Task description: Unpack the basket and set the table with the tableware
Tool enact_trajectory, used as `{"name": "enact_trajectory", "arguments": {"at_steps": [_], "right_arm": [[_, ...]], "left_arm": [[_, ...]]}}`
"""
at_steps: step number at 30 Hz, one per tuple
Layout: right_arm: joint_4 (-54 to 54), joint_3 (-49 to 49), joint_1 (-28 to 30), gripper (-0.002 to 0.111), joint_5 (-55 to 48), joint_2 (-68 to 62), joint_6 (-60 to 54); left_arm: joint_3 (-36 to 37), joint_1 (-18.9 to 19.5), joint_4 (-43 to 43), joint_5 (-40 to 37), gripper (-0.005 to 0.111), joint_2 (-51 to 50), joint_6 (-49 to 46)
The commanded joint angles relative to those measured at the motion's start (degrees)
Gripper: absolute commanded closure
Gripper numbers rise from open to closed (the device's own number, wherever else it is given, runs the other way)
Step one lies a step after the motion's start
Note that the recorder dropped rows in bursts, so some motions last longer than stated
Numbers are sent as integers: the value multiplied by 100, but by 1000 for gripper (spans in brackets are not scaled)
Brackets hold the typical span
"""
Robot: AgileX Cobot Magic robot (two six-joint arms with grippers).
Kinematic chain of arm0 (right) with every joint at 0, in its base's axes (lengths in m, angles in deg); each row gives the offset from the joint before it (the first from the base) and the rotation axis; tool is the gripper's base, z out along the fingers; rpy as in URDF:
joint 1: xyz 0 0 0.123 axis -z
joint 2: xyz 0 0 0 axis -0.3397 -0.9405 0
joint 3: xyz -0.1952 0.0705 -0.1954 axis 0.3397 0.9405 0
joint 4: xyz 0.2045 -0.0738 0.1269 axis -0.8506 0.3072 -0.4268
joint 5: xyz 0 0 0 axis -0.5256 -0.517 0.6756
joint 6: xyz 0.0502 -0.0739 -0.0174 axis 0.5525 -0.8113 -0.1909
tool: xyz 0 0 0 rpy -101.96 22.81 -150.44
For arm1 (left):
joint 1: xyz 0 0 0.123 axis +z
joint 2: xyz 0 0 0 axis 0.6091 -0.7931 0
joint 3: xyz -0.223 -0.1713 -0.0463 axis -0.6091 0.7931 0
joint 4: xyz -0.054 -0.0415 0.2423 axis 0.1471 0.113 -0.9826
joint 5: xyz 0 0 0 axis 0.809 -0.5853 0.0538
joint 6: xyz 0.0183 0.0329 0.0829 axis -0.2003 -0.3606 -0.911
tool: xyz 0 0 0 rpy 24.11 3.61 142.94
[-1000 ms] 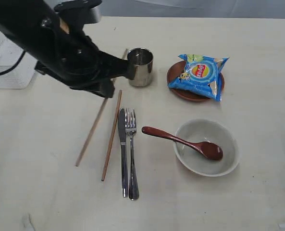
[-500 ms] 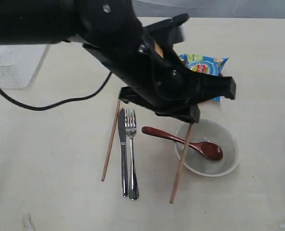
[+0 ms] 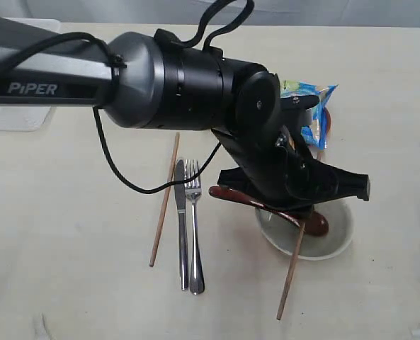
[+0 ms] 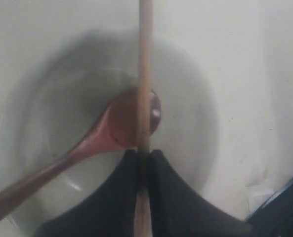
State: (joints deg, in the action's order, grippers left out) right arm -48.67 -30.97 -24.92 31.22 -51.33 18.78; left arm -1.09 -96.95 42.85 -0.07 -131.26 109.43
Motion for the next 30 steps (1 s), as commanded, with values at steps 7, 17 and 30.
{"name": "enact_trajectory", "arguments": {"at_steps": [7,17,30], "right_arm": [[33,18,30,109,-6,28,13],[33,18,30,109,-6,28,13],[33,18,30,109,-6,28,13]], "left_arm": [[-48,18,-674,272,107,18,551],[-48,18,-1341,334,107,18,967],[-48,18,-1514,394,106,18,1163]]}}
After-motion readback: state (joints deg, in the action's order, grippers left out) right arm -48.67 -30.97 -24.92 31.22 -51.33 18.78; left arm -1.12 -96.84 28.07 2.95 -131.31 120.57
